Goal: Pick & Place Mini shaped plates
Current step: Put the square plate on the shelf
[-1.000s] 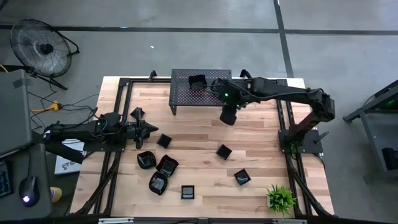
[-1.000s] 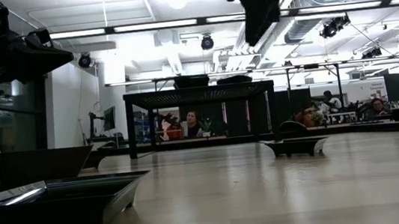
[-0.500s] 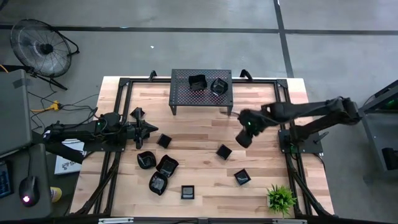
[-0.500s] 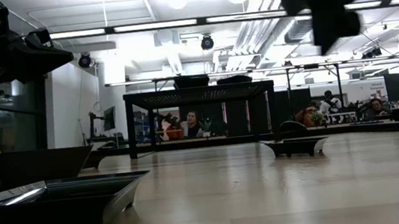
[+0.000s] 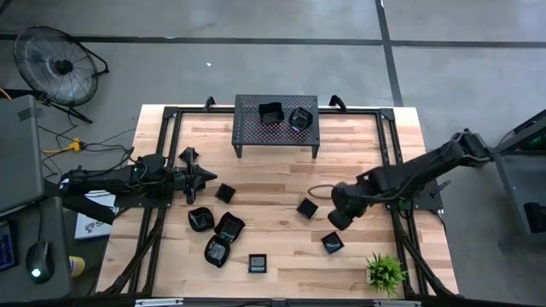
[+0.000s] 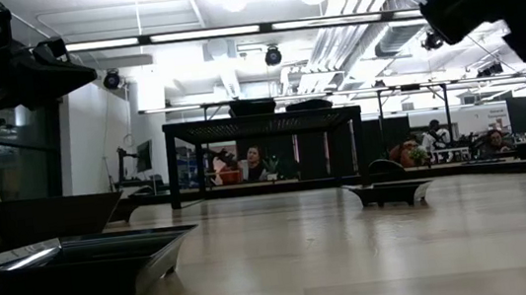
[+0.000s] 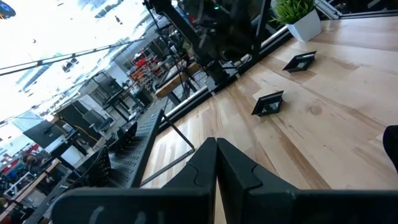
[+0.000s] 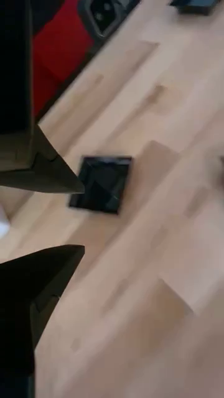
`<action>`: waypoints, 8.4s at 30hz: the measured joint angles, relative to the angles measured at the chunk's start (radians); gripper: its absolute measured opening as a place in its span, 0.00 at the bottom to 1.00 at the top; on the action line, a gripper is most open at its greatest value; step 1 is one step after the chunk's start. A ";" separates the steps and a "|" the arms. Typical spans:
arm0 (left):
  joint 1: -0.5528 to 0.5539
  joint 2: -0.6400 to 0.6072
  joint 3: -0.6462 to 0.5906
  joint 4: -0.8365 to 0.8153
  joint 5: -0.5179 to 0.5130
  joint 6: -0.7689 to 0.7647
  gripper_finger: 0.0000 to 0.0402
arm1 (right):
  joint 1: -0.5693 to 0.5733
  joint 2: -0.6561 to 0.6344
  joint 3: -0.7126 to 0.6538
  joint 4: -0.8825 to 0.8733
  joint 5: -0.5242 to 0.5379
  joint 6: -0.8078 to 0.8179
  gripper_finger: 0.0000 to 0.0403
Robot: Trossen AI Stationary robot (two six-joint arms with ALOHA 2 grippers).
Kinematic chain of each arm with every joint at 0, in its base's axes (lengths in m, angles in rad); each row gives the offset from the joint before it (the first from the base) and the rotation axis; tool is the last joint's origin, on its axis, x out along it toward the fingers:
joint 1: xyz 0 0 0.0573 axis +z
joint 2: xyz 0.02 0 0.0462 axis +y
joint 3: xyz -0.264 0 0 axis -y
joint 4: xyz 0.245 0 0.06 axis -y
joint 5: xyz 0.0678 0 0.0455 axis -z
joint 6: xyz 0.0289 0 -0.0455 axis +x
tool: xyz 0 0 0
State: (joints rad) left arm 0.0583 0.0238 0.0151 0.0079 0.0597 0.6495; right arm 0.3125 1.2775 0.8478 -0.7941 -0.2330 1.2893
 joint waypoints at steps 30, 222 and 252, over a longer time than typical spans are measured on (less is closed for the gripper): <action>0.000 0.000 0.000 0.000 0.000 0.000 0.01 | 0.128 0.329 0.001 0.193 -0.021 0.099 0.35; -0.203 0.928 0.694 -0.085 -0.328 0.493 0.57 | -0.182 0.331 0.279 0.736 0.591 -0.256 0.00; -0.203 0.988 0.693 0.127 -0.552 -0.913 0.57 | -0.080 0.331 0.279 1.063 1.139 -0.940 0.00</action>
State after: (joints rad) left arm -0.1444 1.0123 0.7085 0.1351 -0.4927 -0.2633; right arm 0.2321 1.6089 1.1267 0.2691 0.9062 0.3494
